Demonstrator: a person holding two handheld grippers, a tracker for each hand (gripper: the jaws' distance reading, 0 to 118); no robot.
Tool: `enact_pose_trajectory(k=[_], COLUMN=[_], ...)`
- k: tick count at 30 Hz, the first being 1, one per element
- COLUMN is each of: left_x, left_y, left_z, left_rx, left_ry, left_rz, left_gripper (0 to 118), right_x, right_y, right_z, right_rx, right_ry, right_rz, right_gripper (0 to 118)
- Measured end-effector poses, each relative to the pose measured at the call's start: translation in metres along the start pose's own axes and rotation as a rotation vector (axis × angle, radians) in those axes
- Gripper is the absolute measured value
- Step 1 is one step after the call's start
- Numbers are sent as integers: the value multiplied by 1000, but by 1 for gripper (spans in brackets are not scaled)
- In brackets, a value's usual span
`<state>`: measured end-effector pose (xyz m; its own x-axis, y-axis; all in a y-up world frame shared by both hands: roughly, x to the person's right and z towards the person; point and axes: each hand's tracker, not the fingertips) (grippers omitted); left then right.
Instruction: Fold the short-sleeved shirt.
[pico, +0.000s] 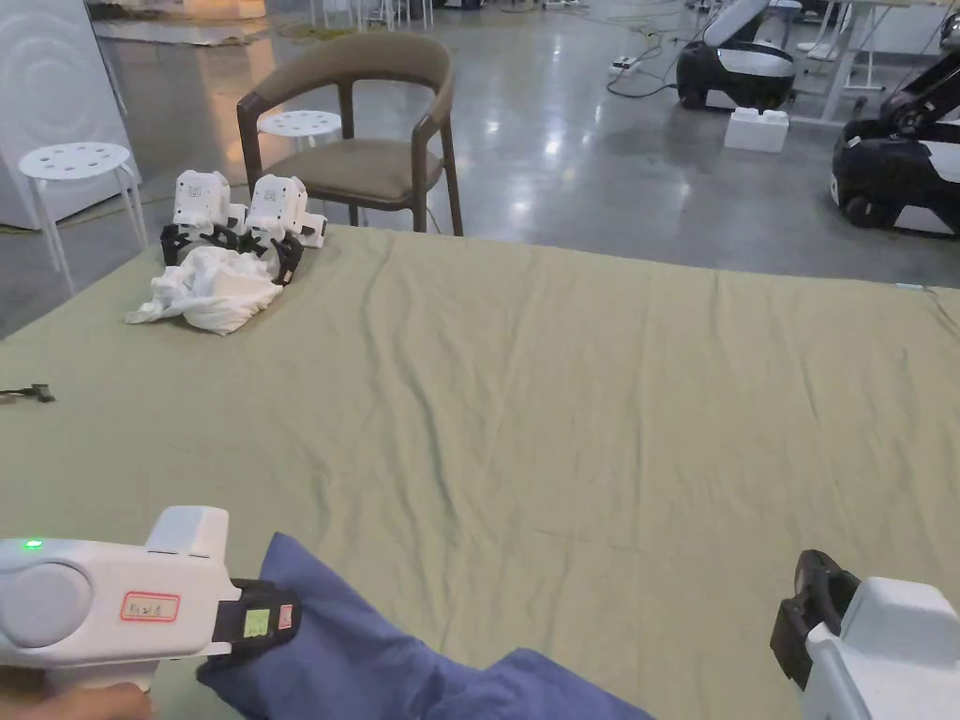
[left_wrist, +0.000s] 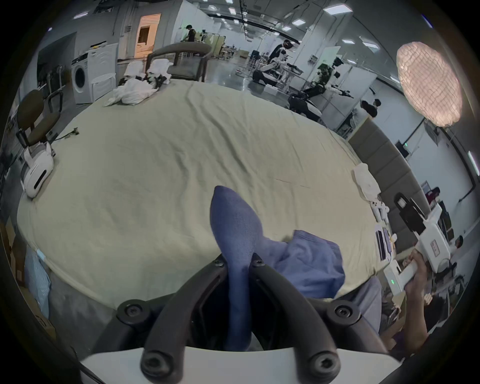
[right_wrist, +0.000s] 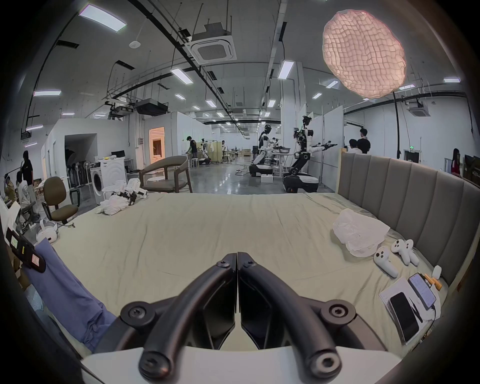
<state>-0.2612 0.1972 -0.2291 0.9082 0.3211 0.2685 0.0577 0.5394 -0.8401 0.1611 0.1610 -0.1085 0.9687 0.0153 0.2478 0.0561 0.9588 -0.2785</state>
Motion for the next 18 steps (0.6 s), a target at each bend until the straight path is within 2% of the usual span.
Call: enact_pose_trajectory(k=[3,11,18], left_x=[33,85,151], left_y=[0,-8,-44], left_z=[-2,-45,-111], left_rx=[-23,-109,-190], left_ry=[-4,-104,-109], left_rz=[-92,-85,-146], left_gripper=[7,7,8], right_x=[-1,4,14], right_y=[0,-3,-11], right_z=[-2,-3,-1], right_rx=[1,-13,-49], right_ry=[13,23,-1], right_rz=[2,2,-3], right_gripper=[0,0,0])
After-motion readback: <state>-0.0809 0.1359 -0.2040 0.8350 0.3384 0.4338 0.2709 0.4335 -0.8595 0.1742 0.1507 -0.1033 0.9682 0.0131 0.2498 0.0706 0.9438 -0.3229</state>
